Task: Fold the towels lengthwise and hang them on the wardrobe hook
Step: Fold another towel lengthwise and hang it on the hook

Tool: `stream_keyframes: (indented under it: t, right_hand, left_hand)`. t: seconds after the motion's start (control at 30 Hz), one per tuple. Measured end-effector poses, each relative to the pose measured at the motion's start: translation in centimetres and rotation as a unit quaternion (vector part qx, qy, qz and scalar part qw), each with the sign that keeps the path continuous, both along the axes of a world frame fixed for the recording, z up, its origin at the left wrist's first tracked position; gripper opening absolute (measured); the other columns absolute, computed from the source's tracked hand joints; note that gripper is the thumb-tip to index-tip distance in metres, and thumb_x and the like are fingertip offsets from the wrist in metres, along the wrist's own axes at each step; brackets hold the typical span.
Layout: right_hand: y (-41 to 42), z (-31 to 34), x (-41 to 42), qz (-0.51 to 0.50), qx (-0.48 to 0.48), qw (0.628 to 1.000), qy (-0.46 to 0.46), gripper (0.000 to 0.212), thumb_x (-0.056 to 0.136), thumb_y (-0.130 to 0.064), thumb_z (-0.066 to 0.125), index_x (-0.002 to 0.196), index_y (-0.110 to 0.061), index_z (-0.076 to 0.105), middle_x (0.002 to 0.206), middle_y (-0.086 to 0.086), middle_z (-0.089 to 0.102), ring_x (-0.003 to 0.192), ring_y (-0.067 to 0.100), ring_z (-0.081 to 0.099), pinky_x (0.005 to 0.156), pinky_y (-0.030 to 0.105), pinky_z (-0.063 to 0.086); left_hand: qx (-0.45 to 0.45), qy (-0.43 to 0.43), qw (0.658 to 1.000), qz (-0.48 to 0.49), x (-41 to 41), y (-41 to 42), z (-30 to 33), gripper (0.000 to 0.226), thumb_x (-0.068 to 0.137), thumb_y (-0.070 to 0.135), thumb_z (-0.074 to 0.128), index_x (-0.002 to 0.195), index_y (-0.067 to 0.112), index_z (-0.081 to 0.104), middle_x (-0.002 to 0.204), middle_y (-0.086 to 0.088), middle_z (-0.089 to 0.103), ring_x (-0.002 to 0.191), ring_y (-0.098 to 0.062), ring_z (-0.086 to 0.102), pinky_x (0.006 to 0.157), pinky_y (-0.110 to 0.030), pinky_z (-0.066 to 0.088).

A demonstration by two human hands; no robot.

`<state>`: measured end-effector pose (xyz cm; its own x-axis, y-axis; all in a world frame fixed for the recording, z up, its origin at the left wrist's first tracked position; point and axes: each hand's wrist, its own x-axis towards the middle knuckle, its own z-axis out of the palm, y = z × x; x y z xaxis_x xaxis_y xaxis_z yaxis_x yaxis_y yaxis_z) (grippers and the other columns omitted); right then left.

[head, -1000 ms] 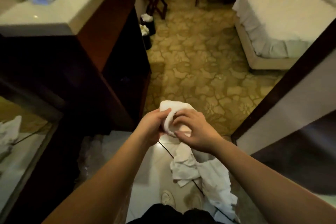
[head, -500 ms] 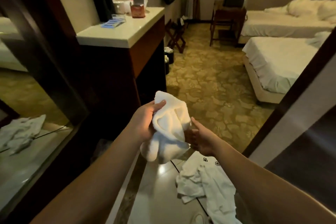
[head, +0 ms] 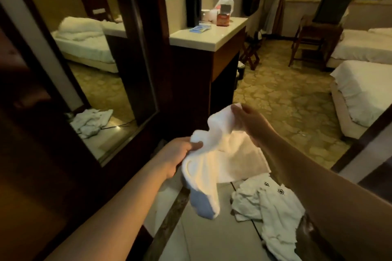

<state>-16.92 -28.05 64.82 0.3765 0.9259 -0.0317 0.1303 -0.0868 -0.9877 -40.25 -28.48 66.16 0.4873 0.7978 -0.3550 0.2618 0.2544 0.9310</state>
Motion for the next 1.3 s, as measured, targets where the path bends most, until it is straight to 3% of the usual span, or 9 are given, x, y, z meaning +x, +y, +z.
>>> stream_keyframes:
  t: [0.1, 0.27, 0.37, 0.47, 0.57, 0.67, 0.8, 1.1, 1.3]
  right_hand:
    - [-1.7, 3.7, -4.1, 0.078, 0.043, 0.993, -0.074, 0.021, 0.089, -0.046, 0.063, 0.085, -0.025, 0.068, 0.084, 0.000, 0.067, 0.078, 0.014, 0.063, 0.074, 0.034, 0.050]
    - [-6.5, 7.8, -9.6, 0.204, 0.054, 0.940, -0.268, 0.041, 0.100, -0.052, 0.048, 0.127, -0.024, 0.060, 0.125, 0.000, 0.064, 0.112, 0.019, 0.062, 0.100, 0.041, 0.050]
    - [-10.3, 9.5, -12.5, 0.288, 0.071, 0.901, -0.318, 0.033, 0.100, -0.049, 0.049, 0.116, -0.024, 0.064, 0.110, -0.005, 0.066, 0.100, 0.012, 0.062, 0.086, 0.033, 0.051]
    - [-13.7, 10.3, -15.4, 0.382, 0.078, 0.823, -0.412, 0.024, 0.099, -0.047, 0.052, 0.093, -0.026, 0.061, 0.087, -0.008, 0.059, 0.081, 0.006, 0.057, 0.069, 0.031, 0.043]
    - [-16.4, 11.0, -18.8, 0.454, 0.099, 0.735, -0.494, 0.029, 0.099, -0.047, 0.052, 0.092, -0.021, 0.062, 0.085, -0.003, 0.060, 0.079, 0.012, 0.056, 0.072, 0.034, 0.046]
    - [-19.5, 12.8, -22.7, 0.503, 0.142, 0.650, -0.552, 0.017, 0.099, -0.046, 0.053, 0.083, -0.039, 0.051, 0.079, -0.013, 0.055, 0.074, 0.005, 0.052, 0.064, 0.027, 0.040]
    - [-23.0, 15.1, -26.7, 0.518, 0.218, 0.583, -0.587, 0.013, 0.099, -0.044, 0.052, 0.091, -0.034, 0.054, 0.080, -0.009, 0.056, 0.076, 0.009, 0.053, 0.064, 0.029, 0.040]
    - [-27.0, 16.7, -32.8, 0.465, 0.301, 0.659, -0.508, 0.017, 0.099, -0.042, 0.053, 0.105, -0.031, 0.065, 0.096, -0.013, 0.063, 0.091, 0.010, 0.057, 0.077, 0.035, 0.052]
    - [-27.7, 14.9, -36.8, 0.415, 0.262, 0.713, -0.500, 0.014, 0.099, -0.036, 0.053, 0.101, -0.032, 0.066, 0.095, -0.012, 0.065, 0.092, 0.012, 0.059, 0.081, 0.041, 0.054]
  left_hand:
    - [-0.015, 0.047, 0.999, 0.004, -3.2, -3.0, -1.2, 0.017, 0.095, 0.020, 0.063, 0.109, 0.019, 0.073, 0.095, 0.002, 0.077, 0.086, -0.011, 0.073, 0.071, -0.025, 0.051]
    - [-0.028, 0.117, 0.992, 0.025, -7.5, -9.7, -3.7, 0.029, 0.096, 0.033, 0.061, 0.121, 0.021, 0.068, 0.117, 0.004, 0.071, 0.104, -0.007, 0.064, 0.093, -0.025, 0.046]
    - [-0.031, 0.099, 0.988, 0.112, -9.4, -14.2, -3.7, 0.026, 0.101, 0.029, 0.054, 0.111, 0.013, 0.071, 0.098, -0.001, 0.074, 0.086, -0.011, 0.068, 0.082, -0.026, 0.051]
    - [0.002, 0.074, 0.962, 0.262, -11.1, -18.1, -2.1, 0.022, 0.102, 0.023, 0.051, 0.100, 0.018, 0.072, 0.095, -0.005, 0.075, 0.087, -0.019, 0.070, 0.081, -0.036, 0.056]
    - [0.076, 0.033, 0.927, 0.366, -13.8, -21.5, 1.1, 0.020, 0.094, 0.010, 0.059, 0.107, 0.023, 0.067, 0.108, -0.001, 0.068, 0.095, -0.015, 0.064, 0.068, -0.023, 0.051]
    - [0.165, 0.038, 0.931, 0.323, -16.8, -25.8, 4.9, 0.049, 0.086, -0.006, 0.060, 0.118, 0.030, 0.063, 0.115, 0.011, 0.065, 0.105, -0.001, 0.060, 0.096, -0.025, 0.047]
    - [0.187, 0.028, 0.952, 0.240, -20.0, -30.4, 9.0, 0.044, 0.081, -0.018, 0.054, 0.097, 0.021, 0.067, 0.091, 0.011, 0.068, 0.081, 0.008, 0.064, 0.069, -0.007, 0.047]
    - [0.157, 0.219, 0.928, 0.258, -29.3, -38.1, 9.8, 0.019, 0.083, 0.030, 0.079, 0.100, 0.027, 0.072, 0.098, 0.008, 0.075, 0.095, -0.012, 0.071, 0.095, -0.039, 0.054]
    - [0.145, 0.396, 0.859, 0.291, -38.1, -45.5, 9.0, 0.026, 0.080, 0.044, 0.078, 0.087, 0.020, 0.071, 0.084, 0.002, 0.075, 0.080, -0.017, 0.072, 0.078, -0.041, 0.055]
